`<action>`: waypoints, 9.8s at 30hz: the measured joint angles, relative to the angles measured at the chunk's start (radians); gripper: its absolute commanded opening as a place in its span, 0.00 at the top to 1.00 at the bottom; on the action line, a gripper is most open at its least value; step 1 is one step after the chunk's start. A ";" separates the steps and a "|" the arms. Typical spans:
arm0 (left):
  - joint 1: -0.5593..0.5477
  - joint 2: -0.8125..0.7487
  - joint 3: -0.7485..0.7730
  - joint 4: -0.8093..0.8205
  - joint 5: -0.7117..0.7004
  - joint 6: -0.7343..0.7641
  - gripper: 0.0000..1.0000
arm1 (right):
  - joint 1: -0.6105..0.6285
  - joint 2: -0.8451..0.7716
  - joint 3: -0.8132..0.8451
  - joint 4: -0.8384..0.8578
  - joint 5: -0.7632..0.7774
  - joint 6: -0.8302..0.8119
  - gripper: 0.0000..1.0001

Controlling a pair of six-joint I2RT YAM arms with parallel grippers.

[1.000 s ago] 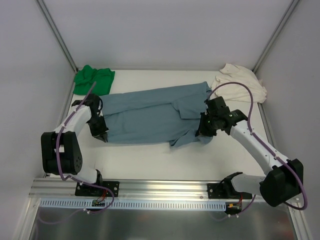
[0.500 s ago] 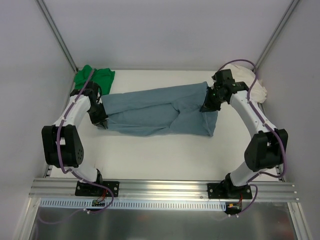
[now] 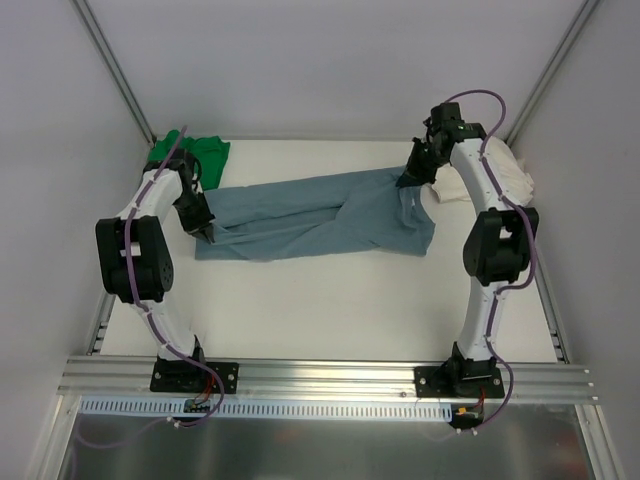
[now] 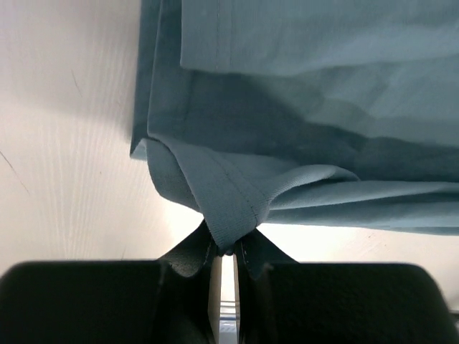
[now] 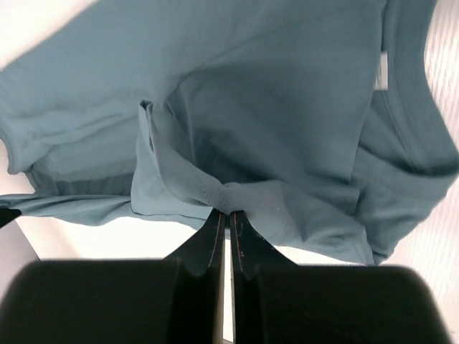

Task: Fold and stack the t-shirts
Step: Fold the other side of the tshirt into a rectangle, then rotate the tshirt 90 degrees

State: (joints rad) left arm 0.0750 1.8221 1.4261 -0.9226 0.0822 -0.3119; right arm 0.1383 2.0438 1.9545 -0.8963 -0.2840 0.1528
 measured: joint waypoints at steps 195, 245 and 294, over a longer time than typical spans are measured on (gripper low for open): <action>-0.069 -0.744 -0.158 0.028 0.280 -0.056 0.11 | -0.238 0.085 -0.087 0.084 -0.055 0.036 0.01; -0.201 -0.425 -0.050 -0.055 0.224 0.108 0.01 | -0.203 0.188 -0.122 0.200 -0.214 0.132 0.00; -0.828 0.134 -0.303 -0.106 0.251 0.106 0.01 | -0.117 -1.259 -0.856 -0.141 -0.562 -0.022 0.01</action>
State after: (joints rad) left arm -0.7532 1.9556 1.1229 -1.0286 0.3332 -0.2058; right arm 0.0212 0.7845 1.0981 -1.0370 -0.8455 0.1310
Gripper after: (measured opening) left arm 0.986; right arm 0.993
